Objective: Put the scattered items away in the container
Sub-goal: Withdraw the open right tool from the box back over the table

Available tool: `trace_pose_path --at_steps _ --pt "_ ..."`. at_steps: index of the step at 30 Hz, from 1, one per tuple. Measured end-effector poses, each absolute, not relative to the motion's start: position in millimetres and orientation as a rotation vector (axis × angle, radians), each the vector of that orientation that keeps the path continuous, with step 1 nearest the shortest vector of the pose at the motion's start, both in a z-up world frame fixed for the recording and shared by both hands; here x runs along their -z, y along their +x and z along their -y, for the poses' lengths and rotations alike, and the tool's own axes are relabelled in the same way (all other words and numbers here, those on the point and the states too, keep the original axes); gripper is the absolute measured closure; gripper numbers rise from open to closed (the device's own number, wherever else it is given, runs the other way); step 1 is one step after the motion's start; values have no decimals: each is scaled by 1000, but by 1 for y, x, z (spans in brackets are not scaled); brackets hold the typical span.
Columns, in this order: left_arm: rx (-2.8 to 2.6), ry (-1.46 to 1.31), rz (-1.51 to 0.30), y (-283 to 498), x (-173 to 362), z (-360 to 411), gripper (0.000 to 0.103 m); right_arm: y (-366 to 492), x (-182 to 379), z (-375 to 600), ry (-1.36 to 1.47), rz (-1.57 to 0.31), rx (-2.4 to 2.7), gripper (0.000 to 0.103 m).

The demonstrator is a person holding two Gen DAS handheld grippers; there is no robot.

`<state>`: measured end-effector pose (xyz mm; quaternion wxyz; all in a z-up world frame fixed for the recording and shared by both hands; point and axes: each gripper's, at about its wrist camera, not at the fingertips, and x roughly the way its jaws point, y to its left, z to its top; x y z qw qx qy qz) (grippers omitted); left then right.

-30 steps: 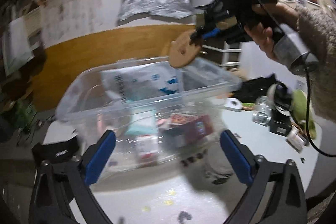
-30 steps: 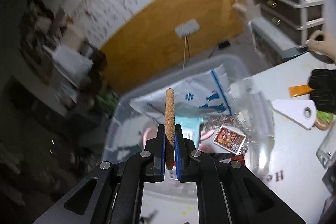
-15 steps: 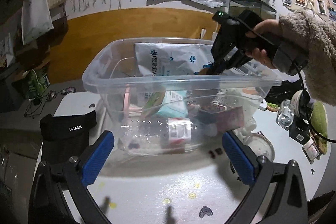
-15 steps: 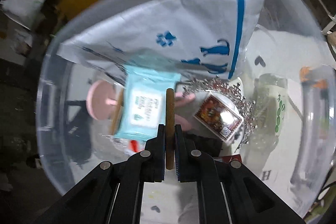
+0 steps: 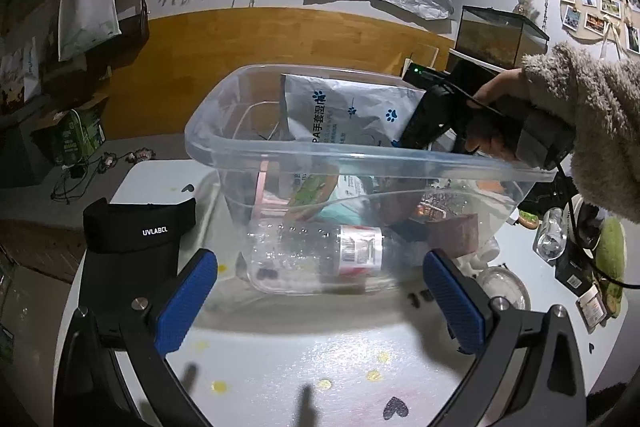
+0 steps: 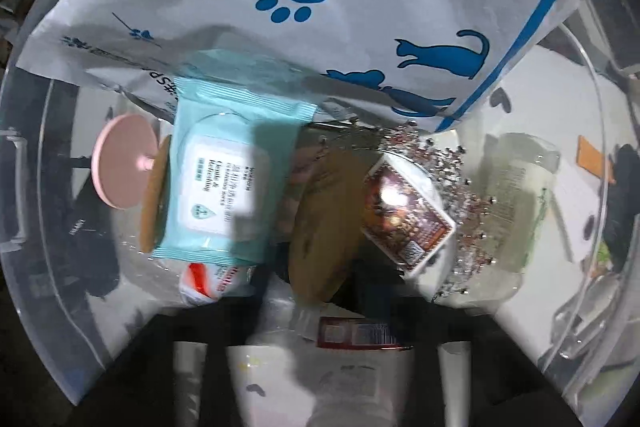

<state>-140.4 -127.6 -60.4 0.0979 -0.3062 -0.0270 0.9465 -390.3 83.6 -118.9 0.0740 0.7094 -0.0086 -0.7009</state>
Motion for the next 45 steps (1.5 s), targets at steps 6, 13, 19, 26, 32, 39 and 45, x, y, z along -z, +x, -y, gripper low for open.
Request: trace_pose_path --at_steps 6,13,19,26,32,39,45 --pt "-2796 -875 78 -138 51 122 0 -382 90 -88 2031 -85 2213 0" --pt "-2784 -866 59 -135 45 115 0 -348 38 -104 1816 43 2336 0" --pt "-2759 -869 36 -129 41 105 0 -285 -19 -129 1478 176 2509 0" --pt "-2711 -844 -15 -114 33 87 0 -188 -51 -158 1104 201 2661 0" --pt "-2665 -814 -58 -98 28 68 0 -114 -41 -168 1056 208 2769 0" --pt "-2579 -825 -61 -81 32 50 0 -47 -11 -182 1115 323 2890 0" --pt "-2501 -853 -80 -69 38 24 0 -1 23 -201 1219 511 2908 0"
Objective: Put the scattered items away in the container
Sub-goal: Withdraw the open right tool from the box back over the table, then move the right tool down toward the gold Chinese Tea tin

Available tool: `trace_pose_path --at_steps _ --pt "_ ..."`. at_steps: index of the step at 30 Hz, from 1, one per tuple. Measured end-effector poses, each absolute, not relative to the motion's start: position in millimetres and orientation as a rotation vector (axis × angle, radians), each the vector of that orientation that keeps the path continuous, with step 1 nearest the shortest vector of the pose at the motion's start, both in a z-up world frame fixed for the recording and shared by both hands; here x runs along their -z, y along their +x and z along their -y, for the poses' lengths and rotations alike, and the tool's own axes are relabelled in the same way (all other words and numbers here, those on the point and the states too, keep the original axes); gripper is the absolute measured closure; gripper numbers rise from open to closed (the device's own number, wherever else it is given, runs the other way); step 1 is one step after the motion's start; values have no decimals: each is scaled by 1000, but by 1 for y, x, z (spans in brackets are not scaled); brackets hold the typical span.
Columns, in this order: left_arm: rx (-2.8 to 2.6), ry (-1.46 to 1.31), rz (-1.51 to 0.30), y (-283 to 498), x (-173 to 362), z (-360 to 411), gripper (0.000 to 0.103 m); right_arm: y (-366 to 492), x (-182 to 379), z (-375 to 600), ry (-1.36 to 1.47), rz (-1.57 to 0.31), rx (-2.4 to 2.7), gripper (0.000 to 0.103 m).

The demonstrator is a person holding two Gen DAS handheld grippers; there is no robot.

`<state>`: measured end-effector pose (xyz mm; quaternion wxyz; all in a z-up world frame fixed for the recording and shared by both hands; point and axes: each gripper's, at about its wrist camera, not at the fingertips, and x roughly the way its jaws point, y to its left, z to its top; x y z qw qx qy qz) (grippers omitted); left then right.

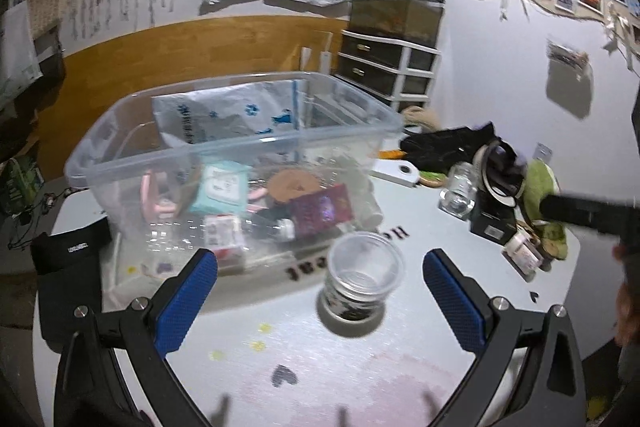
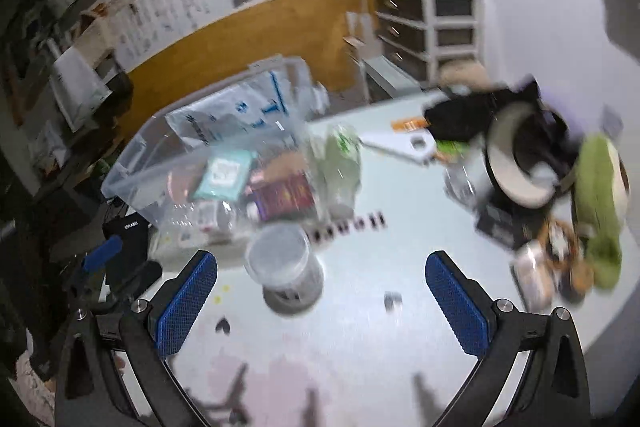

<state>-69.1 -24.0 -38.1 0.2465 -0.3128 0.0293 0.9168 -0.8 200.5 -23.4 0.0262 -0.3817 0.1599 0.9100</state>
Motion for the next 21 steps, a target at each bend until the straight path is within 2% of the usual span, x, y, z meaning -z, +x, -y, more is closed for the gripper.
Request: trace_pose_path --at_steps 7,9,11,12,14,18,19,21 --pt "-2399 -900 -99 -55 46 -12 0 33 65 -225 -1281 -429 -2703 0" --pt "-2381 -920 -100 -53 49 -26 0 41 76 -235 -1322 -419 -2695 16" --pt "-2377 -938 -101 -51 52 -43 0 44 84 -250 -1352 -393 -2661 39" --pt "-2377 -947 -100 -51 53 -51 0 46 87 -257 -1359 -395 -2654 44" --pt "-2375 -966 -96 -50 55 -69 0 48 94 -278 -1382 -408 -2634 64" --pt "-2353 -989 -103 -48 60 -109 0 50 100 -333 -1389 -372 -2578 76" --pt "-2347 -990 -111 -47 61 -119 0 50 101 -347 -1388 -361 -2564 83" --pt "-2339 -989 -116 -46 62 -140 0 48 104 -372 -1389 -348 -2541 86"
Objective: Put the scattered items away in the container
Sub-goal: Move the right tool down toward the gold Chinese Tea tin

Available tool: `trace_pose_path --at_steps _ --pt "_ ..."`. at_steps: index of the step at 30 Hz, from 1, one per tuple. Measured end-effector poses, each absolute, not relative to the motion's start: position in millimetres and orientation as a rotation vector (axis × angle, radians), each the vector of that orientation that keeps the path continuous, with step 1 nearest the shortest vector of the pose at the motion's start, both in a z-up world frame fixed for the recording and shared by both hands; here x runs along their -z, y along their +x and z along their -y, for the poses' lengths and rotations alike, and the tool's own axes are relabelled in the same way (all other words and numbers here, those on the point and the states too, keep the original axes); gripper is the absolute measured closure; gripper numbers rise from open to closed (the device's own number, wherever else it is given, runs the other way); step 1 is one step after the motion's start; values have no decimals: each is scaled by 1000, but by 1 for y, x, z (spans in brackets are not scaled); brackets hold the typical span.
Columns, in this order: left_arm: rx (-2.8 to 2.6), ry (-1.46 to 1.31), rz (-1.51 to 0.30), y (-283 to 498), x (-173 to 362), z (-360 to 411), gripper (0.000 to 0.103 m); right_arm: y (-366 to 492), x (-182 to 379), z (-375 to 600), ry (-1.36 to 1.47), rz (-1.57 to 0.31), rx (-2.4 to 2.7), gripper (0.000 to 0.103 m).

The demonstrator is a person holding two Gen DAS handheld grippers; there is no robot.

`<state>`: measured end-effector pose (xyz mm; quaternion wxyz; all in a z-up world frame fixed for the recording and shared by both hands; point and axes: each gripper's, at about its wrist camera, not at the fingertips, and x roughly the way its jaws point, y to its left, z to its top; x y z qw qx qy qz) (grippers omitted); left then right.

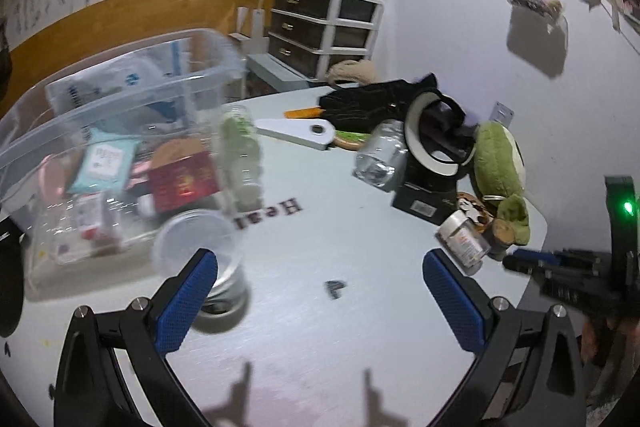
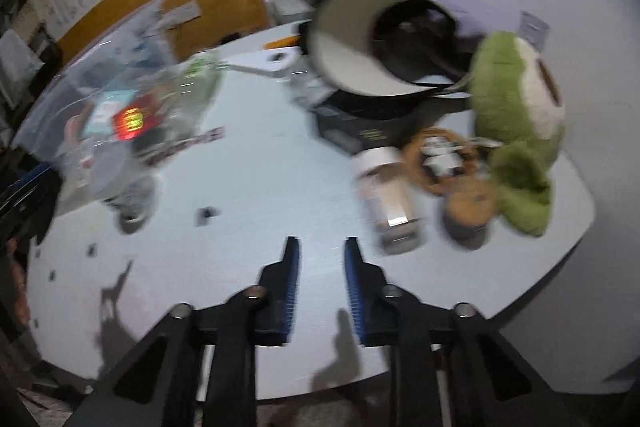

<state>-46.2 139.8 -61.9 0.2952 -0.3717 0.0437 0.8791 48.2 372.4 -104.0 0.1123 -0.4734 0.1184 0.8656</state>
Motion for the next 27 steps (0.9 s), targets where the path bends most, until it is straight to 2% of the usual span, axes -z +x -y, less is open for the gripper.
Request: trace_pose_path --at_steps 2,13,27 --pt "-2332 -991 -114 -46 63 -160 0 45 109 -404 -1389 -296 -2495 88" --pt "-2292 -1033 -158 -44 78 -231 0 29 152 -511 -1506 -305 -2400 88" --pt "-2252 -1152 -249 -41 122 -254 0 29 163 -466 -1710 -301 -2648 88"
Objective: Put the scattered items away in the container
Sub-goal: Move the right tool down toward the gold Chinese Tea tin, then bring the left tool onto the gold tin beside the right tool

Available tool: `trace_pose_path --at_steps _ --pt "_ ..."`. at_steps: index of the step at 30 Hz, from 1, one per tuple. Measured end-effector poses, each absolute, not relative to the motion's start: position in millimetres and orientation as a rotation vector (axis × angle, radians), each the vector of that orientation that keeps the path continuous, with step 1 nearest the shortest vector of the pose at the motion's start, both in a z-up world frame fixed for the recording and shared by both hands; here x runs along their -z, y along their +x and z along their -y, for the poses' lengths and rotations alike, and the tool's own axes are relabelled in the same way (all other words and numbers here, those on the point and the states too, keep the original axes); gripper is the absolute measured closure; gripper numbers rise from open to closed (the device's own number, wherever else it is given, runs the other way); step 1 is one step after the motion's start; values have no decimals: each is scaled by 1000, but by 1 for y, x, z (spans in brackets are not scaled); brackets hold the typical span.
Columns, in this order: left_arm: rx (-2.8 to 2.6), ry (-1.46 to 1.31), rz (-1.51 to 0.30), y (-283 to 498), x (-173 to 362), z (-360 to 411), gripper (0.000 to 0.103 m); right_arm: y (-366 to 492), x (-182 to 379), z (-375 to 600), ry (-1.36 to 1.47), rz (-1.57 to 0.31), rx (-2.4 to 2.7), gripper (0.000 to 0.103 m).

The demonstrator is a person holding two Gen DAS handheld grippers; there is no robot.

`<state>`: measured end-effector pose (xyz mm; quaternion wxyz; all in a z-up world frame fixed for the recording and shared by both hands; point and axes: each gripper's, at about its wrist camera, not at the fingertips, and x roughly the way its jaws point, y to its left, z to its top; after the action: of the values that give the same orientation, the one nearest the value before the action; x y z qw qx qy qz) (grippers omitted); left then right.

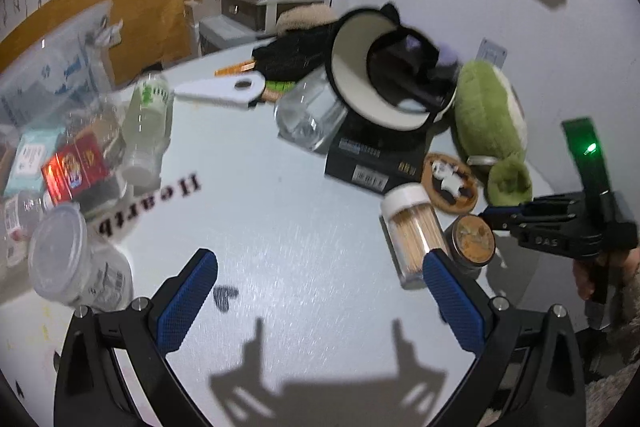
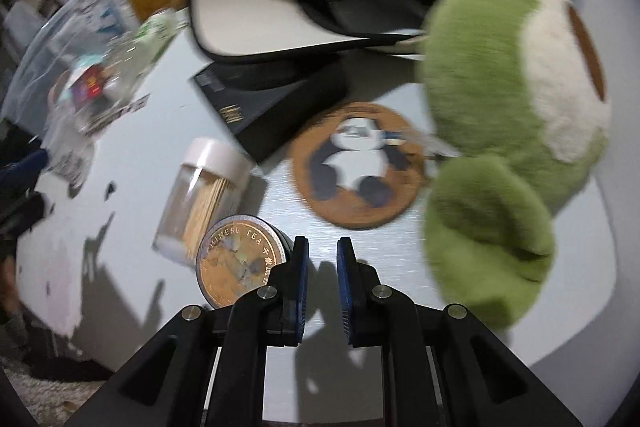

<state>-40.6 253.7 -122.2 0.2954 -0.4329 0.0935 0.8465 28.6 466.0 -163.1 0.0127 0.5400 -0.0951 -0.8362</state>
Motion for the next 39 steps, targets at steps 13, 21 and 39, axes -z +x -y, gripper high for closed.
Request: trace_pose_path --at_steps 13,21,39 --pt "-2227 -1235 -302 -21 155 -215 0 31 177 -390 1705 236 2364 88" --pt "-2170 -1229 -323 -3 164 -184 0 49 189 -338 1746 234 2275 88" --pt "-2148 -1223 -395 24 182 -94 0 30 185 -210 1680 258 2161 88"
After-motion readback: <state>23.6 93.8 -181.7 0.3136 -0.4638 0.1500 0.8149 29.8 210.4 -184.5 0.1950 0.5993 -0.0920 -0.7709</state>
